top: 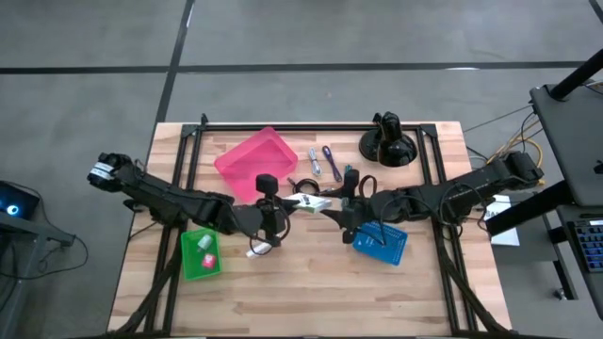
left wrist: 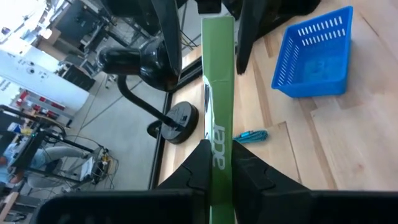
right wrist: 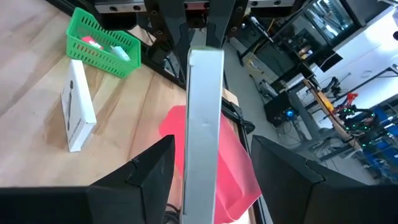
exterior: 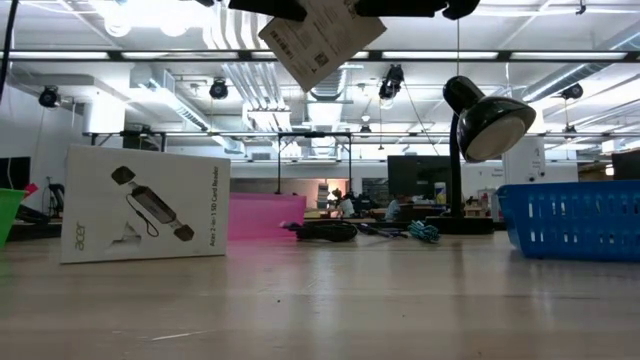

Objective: Pick and place items into bin
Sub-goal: Put the bottom card reader box into the blue bin

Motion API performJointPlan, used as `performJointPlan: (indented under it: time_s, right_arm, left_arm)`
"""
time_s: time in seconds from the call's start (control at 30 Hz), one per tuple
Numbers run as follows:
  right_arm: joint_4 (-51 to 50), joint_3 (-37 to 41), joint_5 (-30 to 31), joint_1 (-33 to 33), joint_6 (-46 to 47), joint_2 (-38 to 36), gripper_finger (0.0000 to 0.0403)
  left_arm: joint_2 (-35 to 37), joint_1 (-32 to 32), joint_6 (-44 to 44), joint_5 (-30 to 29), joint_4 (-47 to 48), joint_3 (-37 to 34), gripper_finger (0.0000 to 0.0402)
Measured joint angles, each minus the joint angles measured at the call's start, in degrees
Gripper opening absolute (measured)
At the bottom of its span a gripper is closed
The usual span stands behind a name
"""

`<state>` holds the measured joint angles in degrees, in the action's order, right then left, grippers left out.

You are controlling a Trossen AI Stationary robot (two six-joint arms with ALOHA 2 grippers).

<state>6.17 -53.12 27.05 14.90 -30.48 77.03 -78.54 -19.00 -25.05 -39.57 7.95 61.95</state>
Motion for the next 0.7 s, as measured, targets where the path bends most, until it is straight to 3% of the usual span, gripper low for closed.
performJointPlan:
  time_s: [0.33,0.7]
  right_arm:
    - [0.02,0.02,0.0,-0.39,-0.18,0.0,0.0188]
    - [-0.07,0.02,-0.25,-0.52,-0.17,0.0,0.0085]
  left_arm:
    - [-0.11,0.17,-1.32,0.02,-0.38,0.0,0.0017]
    - [-0.17,0.2,-1.34,-0.1,-0.46,0.0,0.0021]
